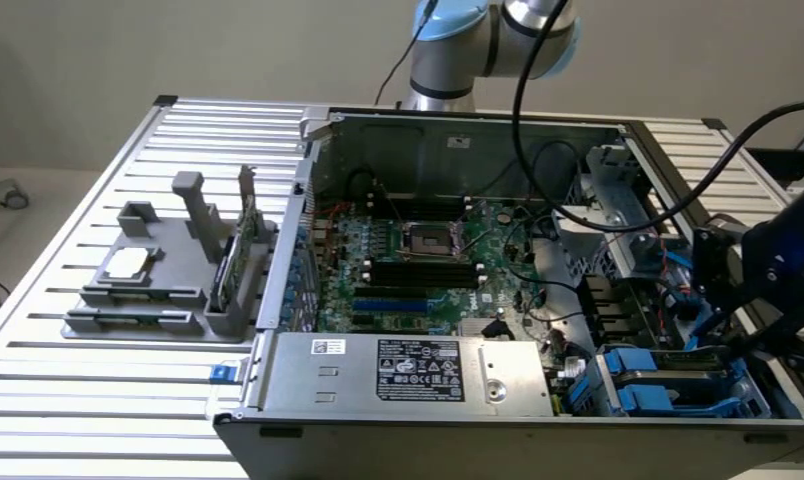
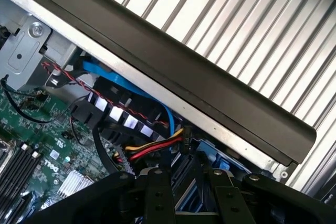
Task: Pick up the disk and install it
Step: 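Insert the first disk wire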
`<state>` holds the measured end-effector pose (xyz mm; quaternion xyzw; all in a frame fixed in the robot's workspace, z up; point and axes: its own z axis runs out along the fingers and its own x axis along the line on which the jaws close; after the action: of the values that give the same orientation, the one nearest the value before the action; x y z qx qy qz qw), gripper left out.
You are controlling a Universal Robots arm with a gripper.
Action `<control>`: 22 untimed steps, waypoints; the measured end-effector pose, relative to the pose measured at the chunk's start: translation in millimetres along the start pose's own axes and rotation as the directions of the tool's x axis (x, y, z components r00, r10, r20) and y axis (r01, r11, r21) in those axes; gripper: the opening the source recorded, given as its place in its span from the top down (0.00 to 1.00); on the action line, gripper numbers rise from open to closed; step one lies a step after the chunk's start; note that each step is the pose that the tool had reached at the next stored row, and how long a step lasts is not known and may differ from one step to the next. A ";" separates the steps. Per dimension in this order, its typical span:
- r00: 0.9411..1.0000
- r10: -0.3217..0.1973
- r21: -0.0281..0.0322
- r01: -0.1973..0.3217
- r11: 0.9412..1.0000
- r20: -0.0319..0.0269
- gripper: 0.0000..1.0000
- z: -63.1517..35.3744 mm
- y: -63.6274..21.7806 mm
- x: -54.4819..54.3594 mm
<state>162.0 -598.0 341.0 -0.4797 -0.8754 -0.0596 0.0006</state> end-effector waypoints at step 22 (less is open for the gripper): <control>1.000 0.002 0.001 -0.002 1.000 0.002 0.77 7.1 9.5 1.6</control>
<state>169.4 -590.9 335.1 -0.4806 -0.8749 -0.0589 0.0002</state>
